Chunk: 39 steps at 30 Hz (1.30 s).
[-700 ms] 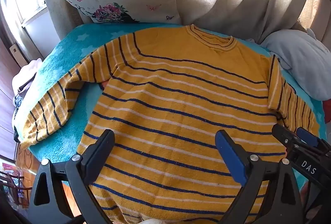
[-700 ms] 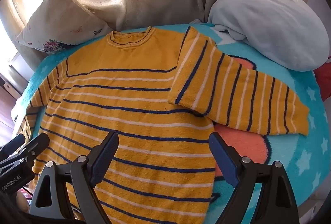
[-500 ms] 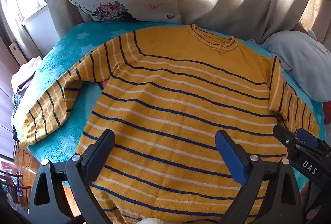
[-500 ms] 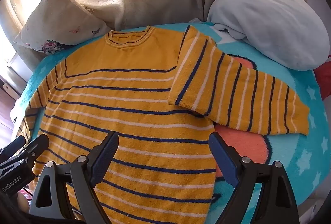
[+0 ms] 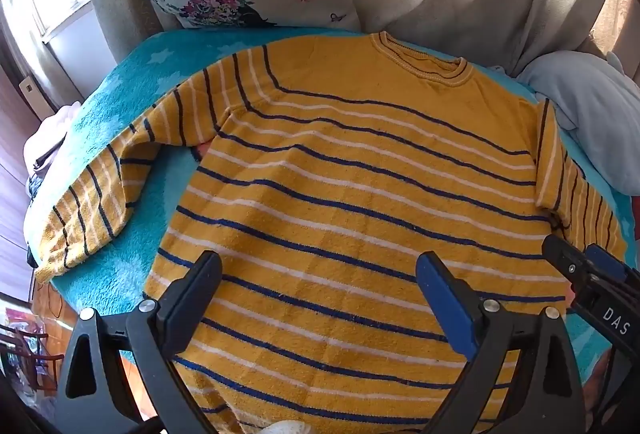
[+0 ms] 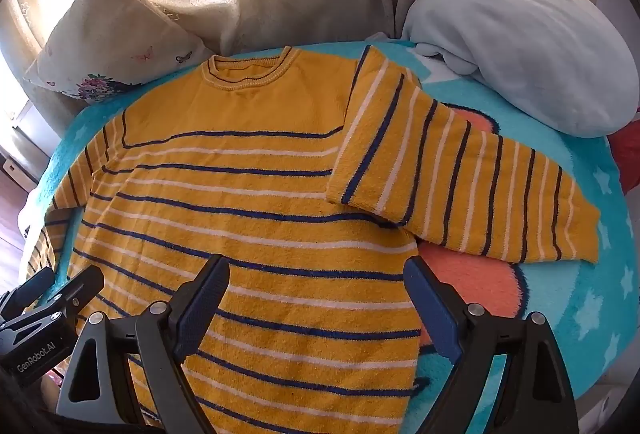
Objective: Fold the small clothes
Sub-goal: 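Move the right tool toward the sleeve folded across the sweater body, then close the right tool on the cuff of the folded sleeve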
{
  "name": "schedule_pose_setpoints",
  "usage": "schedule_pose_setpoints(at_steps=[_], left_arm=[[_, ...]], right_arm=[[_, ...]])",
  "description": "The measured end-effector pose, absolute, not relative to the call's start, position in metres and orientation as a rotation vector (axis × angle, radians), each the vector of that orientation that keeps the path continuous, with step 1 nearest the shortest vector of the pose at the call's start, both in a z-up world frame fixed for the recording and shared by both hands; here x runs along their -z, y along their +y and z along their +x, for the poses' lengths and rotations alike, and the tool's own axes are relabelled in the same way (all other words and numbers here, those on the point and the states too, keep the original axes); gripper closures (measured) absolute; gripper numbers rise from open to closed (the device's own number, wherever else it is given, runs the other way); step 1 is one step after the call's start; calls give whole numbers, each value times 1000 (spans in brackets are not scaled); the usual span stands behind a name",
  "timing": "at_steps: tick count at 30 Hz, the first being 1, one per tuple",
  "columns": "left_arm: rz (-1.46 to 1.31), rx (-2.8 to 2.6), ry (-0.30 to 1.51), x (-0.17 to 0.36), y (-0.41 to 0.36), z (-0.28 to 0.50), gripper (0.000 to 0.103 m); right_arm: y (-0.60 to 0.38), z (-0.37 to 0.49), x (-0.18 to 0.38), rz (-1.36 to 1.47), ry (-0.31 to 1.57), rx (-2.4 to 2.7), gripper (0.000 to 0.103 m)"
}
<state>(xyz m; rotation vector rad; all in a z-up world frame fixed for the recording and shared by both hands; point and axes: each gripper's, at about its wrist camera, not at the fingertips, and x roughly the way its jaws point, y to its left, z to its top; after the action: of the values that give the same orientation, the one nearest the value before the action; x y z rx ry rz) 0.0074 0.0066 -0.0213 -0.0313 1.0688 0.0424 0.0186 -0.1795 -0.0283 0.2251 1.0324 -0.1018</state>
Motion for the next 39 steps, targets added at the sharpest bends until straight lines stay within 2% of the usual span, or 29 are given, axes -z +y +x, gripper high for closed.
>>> schedule_pose_setpoints(at_steps=[13, 21, 29, 37, 38, 39], left_arm=[[-54, -73, 1124, 36, 17, 12, 6], [-121, -144, 1246, 75, 38, 4, 6], [-95, -156, 1218, 92, 35, -2, 4], [-61, -98, 1200, 95, 35, -27, 2], [-60, -91, 1206, 94, 35, -28, 4], [-66, -74, 1208, 93, 36, -27, 11]], right_arm=[[-179, 22, 35, 239, 1056, 114, 11], [-177, 34, 41, 266, 1078, 116, 11], [-195, 34, 9, 187, 971, 118, 11], [-239, 105, -24, 161, 917, 137, 11], [-244, 121, -21, 150, 924, 136, 11], [-249, 134, -18, 148, 937, 135, 11]])
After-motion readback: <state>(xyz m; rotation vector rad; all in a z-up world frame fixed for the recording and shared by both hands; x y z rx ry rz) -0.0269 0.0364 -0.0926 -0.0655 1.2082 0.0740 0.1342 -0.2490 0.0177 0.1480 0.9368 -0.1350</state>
